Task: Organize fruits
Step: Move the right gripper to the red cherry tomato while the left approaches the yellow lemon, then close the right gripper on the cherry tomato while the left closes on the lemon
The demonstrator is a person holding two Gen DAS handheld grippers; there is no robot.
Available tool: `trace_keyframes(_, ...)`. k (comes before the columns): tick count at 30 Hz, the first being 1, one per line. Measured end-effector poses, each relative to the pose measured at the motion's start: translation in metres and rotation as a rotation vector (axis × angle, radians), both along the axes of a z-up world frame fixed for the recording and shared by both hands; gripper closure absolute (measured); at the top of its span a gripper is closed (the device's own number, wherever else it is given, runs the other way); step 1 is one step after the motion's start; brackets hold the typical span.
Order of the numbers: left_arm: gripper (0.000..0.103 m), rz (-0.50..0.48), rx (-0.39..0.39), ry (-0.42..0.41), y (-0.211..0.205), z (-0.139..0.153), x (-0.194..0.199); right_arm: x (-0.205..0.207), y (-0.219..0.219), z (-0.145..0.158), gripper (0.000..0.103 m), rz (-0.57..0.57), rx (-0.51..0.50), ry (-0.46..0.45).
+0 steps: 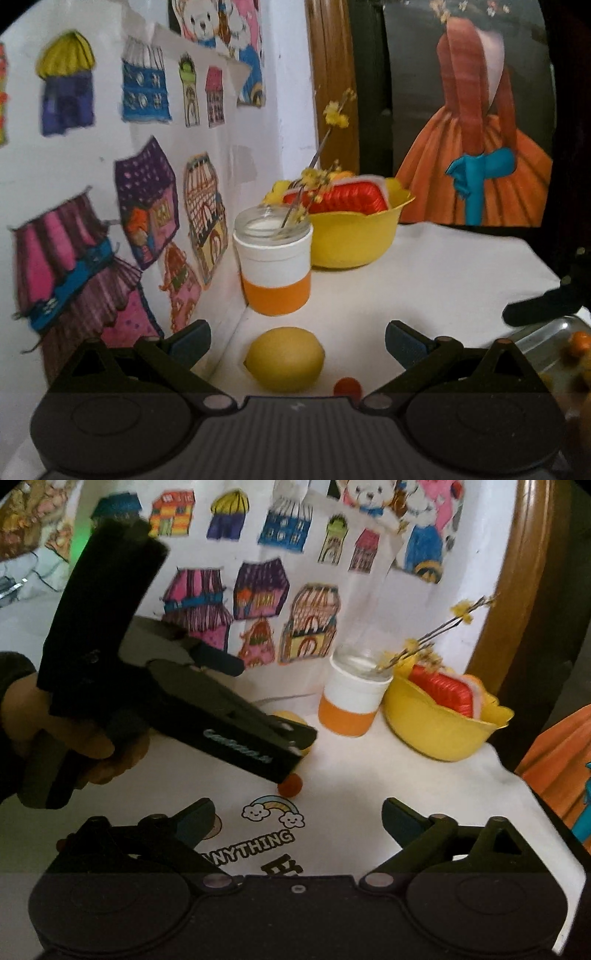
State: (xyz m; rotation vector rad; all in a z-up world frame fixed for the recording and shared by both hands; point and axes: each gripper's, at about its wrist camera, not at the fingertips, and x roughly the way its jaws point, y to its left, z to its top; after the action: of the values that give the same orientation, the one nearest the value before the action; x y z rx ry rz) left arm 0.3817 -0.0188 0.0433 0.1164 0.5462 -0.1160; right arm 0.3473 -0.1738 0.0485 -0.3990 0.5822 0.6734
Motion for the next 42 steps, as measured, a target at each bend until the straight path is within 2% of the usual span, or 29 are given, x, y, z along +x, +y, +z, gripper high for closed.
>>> trace_keyframes(5, 0.002, 0.011, 0.010, 0.027, 0.001, -0.008, 0.019, 0.020, 0.012, -0.012, 0.017, -0.017, 0.005, 0.058)
trace_keyframes(11, 0.007, 0.027, -0.036, 0.091, 0.004, -0.016, 0.041, 0.050, 0.013, -0.021, 0.027, -0.075, 0.067, 0.157)
trace_keyframes(17, 0.014, 0.033, -0.015, 0.115, 0.004, -0.023, 0.047, 0.066, 0.017, -0.032, 0.039, -0.098, 0.085, 0.206)
trace_keyframes(24, 0.027, 0.057, -0.019, 0.136, 0.008, -0.028, 0.053, 0.076, 0.032, -0.043, 0.046, -0.070, 0.062, 0.223)
trace_keyframes(31, 0.030, 0.061, -0.068, 0.173, 0.016, -0.033, 0.055, 0.086, 0.042, -0.053, 0.056, -0.072, 0.061, 0.237)
trace_keyframes(42, 0.035, 0.066, -0.122, 0.171, 0.023, -0.034, 0.055, 0.094, 0.045, -0.058, 0.070, -0.086, 0.076, 0.219)
